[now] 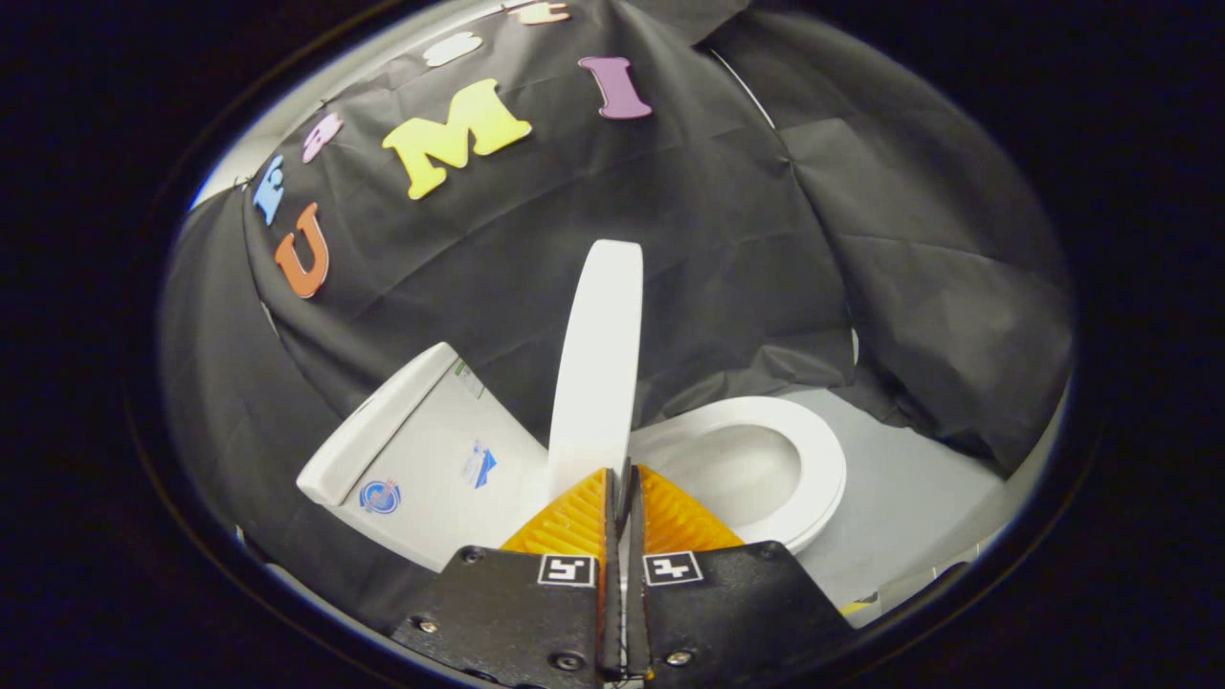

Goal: Open the toilet lid.

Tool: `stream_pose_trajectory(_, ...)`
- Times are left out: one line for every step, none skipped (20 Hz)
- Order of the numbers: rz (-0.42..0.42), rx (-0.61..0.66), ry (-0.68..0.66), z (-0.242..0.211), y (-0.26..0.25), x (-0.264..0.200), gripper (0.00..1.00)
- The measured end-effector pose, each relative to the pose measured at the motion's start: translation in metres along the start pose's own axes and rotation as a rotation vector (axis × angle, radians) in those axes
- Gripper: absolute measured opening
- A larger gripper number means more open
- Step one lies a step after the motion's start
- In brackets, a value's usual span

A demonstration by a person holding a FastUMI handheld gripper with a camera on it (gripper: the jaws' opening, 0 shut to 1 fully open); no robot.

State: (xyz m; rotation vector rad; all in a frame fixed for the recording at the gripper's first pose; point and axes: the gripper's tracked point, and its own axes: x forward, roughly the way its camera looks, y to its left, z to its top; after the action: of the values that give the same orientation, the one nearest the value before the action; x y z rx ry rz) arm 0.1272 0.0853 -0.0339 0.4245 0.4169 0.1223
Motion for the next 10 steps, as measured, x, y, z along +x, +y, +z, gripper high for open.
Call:
stream_pose_trajectory(-0.003,-0.017,-0.006,0.001,0.004,-0.001,0.06)
stream_pose_trajectory(-0.005,-0.035,-0.012,-0.001,0.009,-0.001,0.06)
stream_pose_trajectory(-0.009,-0.05,-0.017,0.0,0.012,-0.001,0.06)
stream_pose_trajectory(-0.014,-0.064,-0.022,-0.001,0.015,0.0,0.06)
stream_pose_trajectory(-0.019,-0.081,-0.027,0.0,0.018,0.0,0.06)
stream_pose_trajectory(-0.023,-0.097,-0.033,0.0,0.021,0.001,0.06)
stream_pose_trajectory(-0.027,-0.114,-0.04,0.0,0.025,0.0,0.06)
stream_pose_trajectory(-0.031,-0.13,-0.046,0.0,0.027,0.0,0.06)
stream_pose_trajectory(-0.035,-0.141,-0.051,0.0,0.029,0.0,0.06)
stream_pose_trajectory(-0.039,-0.154,-0.053,0.0,0.033,-0.001,0.06)
